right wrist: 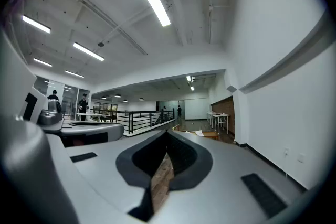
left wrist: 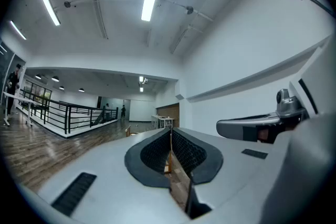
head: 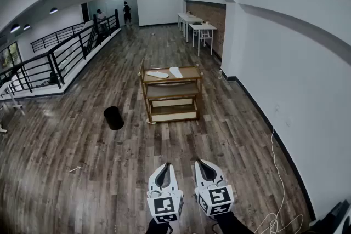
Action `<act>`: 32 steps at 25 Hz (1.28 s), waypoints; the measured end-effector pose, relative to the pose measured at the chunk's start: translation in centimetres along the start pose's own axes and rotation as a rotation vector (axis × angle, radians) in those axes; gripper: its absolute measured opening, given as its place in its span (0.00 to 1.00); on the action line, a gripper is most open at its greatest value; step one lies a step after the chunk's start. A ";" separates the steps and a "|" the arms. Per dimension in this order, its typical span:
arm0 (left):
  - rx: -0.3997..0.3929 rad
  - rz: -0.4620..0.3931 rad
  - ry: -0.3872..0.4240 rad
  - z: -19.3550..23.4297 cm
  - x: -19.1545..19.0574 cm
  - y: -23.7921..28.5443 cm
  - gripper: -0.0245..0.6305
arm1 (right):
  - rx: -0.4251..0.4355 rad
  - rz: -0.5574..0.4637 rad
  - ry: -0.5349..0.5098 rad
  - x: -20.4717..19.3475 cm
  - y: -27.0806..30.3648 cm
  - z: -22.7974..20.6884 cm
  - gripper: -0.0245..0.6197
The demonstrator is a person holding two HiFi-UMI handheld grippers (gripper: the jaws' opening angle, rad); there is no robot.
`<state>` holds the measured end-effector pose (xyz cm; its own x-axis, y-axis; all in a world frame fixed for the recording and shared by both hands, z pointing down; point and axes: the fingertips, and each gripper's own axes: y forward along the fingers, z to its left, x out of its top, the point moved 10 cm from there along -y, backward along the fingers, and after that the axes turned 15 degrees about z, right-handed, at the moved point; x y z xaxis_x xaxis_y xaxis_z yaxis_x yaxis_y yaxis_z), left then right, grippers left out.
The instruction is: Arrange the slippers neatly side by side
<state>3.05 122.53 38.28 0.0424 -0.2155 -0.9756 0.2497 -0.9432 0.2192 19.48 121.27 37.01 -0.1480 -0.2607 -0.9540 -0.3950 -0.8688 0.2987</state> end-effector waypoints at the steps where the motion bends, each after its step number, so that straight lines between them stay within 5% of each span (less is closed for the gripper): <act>1: 0.002 -0.001 -0.001 0.0 0.0 -0.1 0.05 | 0.001 0.002 -0.001 0.0 0.0 0.1 0.04; 32: 0.004 0.029 -0.047 2.2 -2.2 -1.9 0.05 | -0.038 0.051 0.022 -1.4 -0.2 2.5 0.04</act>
<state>0.35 124.20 40.02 0.0040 -0.2545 -0.9671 0.2450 -0.9374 0.2477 17.52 122.82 38.39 -0.1475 -0.3140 -0.9379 -0.3529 -0.8692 0.3465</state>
